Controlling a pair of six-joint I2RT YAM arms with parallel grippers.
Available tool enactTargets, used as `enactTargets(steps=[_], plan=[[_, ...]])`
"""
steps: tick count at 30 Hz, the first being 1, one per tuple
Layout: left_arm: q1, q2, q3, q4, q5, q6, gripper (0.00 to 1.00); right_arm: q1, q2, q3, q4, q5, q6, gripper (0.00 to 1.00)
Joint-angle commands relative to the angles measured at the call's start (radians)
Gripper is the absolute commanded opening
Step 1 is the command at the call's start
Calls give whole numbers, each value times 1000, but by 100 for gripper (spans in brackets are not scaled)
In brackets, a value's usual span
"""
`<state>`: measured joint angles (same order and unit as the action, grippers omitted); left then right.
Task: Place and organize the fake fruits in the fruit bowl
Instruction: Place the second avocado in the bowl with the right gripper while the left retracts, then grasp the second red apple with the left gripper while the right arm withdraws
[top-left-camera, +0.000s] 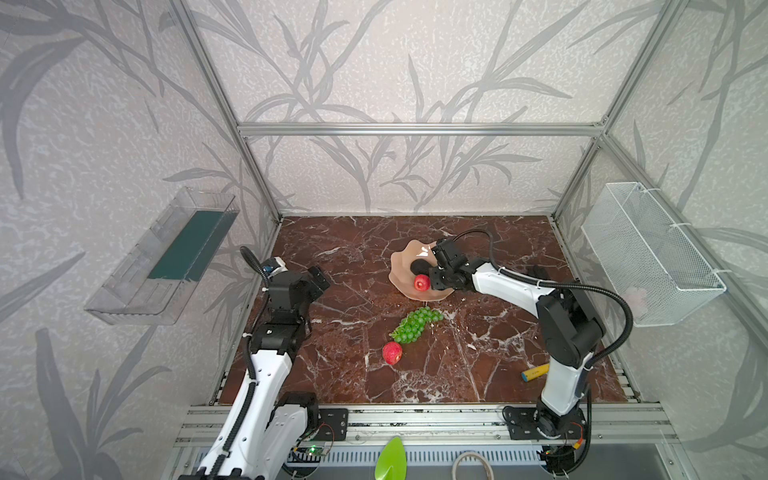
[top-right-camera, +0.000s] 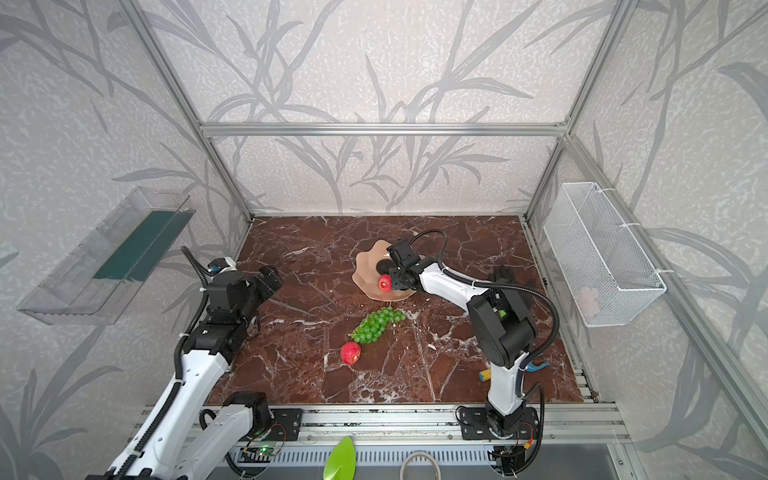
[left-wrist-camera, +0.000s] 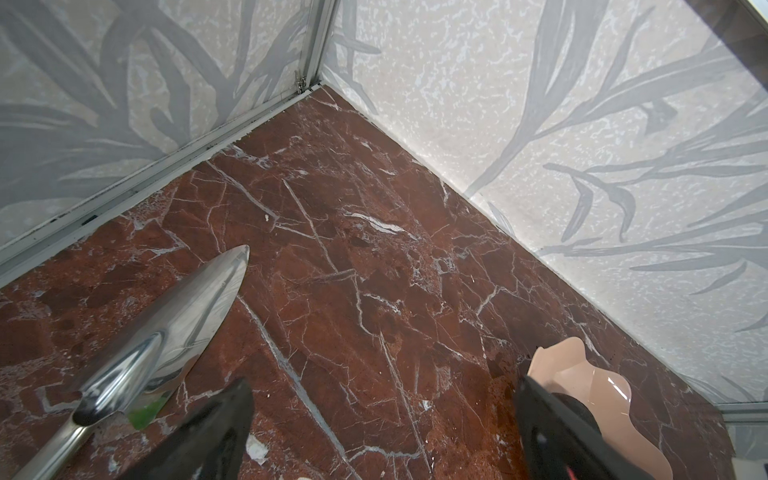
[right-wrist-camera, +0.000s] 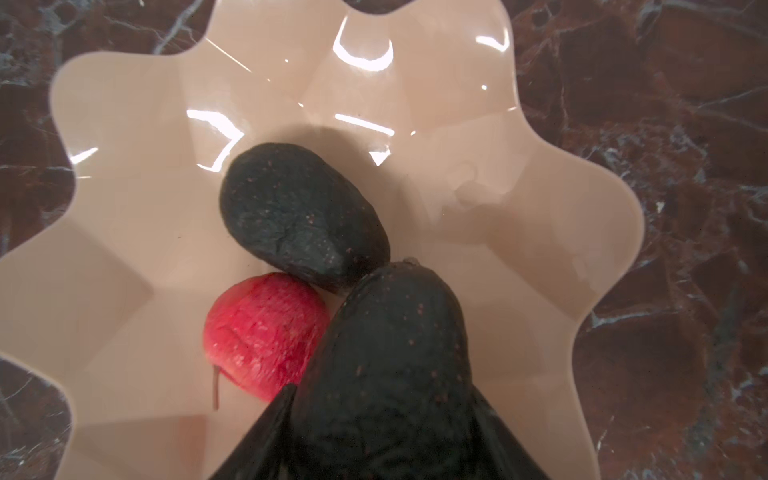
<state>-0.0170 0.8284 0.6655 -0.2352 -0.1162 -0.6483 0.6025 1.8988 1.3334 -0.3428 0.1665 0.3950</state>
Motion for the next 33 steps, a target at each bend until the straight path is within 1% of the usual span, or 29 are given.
enactTargets(steps=[1,7,14,17,21,22,24,26,29,33], plan=[[6,1,16,-36,31,-17,97,-10,18,46,4,-26,7,53],[6,3,13,-81,124,-31,95,-27,55,61,10,-43,11,56],[5,7,9,-129,284,-31,92,-37,65,59,15,-63,12,63],[3,7,4,-148,358,-36,90,-39,43,55,17,-68,11,68],[-26,-2,3,-203,416,-19,89,-45,-23,45,28,-69,2,74],[-44,-1,5,-220,432,-6,89,-45,-48,39,33,-65,-3,76],[-97,6,18,-270,429,16,89,-45,-102,20,51,-56,-15,82],[-196,5,19,-305,385,34,89,-45,-172,-18,90,-53,-21,86],[-327,12,4,-333,344,29,90,-45,-284,-91,158,-38,-21,88],[-452,24,-31,-357,342,5,89,-45,-406,-197,223,-17,-7,89]])
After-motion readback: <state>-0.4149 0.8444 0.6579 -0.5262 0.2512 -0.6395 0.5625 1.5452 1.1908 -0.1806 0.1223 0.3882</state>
